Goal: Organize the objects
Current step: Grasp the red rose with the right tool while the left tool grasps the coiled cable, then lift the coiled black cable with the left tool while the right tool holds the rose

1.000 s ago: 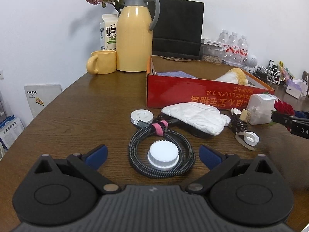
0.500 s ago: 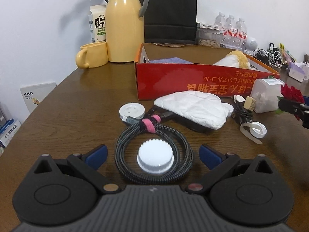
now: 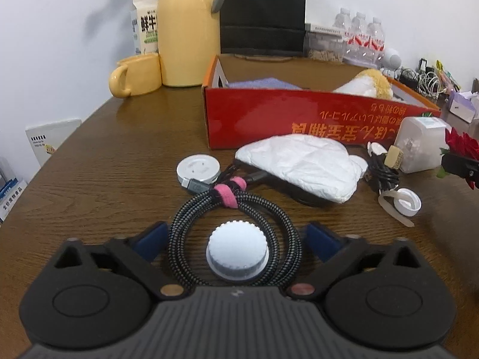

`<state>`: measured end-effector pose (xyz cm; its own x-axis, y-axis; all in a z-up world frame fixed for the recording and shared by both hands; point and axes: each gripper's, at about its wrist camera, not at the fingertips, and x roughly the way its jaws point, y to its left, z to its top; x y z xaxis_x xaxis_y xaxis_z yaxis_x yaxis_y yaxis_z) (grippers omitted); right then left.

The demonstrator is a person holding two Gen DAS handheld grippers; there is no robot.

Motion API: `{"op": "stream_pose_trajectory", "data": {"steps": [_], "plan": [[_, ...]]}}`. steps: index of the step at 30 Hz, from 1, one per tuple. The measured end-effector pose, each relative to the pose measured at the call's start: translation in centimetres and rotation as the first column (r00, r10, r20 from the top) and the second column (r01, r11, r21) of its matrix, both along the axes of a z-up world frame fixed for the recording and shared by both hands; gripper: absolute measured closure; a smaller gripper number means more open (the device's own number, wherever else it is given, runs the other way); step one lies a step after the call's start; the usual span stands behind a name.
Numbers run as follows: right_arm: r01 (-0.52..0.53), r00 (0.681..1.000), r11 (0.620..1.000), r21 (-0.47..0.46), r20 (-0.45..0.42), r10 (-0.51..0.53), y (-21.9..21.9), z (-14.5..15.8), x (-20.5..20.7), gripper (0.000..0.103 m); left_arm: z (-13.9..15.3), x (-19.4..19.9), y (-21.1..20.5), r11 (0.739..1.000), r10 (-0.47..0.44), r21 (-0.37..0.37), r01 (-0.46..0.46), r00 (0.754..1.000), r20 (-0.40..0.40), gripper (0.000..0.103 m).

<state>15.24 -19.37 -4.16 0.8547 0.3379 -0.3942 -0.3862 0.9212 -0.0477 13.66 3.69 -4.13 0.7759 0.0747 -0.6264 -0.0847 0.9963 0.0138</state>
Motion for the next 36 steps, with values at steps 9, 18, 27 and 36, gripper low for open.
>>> {"op": "stream_pose_trajectory", "data": {"steps": [9, 18, 27, 36], "plan": [[0.000, 1.000, 1.000, 0.002, -0.002, 0.000, 0.0, 0.0, 0.0, 0.058, 0.5, -1.9, 0.4, 0.998, 0.039, -0.060, -0.035, 0.997, 0.073, 0.015], [0.000, 1.000, 1.000, 0.001, -0.002, 0.000, 0.0, 0.0, 0.0, 0.058, 1.9, -3.8, 0.2, 0.998, 0.032, -0.050, -0.025, 0.989, 0.146, 0.015], [0.003, 1.000, 1.000, -0.002, -0.007, -0.003, 0.0, -0.2, 0.2, 0.058, 2.9, -4.8, 0.3, 0.999, 0.025, -0.040, -0.017, 0.980, 0.198, 0.016], [0.005, 1.000, 1.000, -0.003, -0.007, -0.005, -0.1, -0.2, 0.1, 0.058, 0.5, -3.8, 0.5, 1.000, -0.007, -0.027, 0.009, 0.998, 0.058, 0.016]]}}
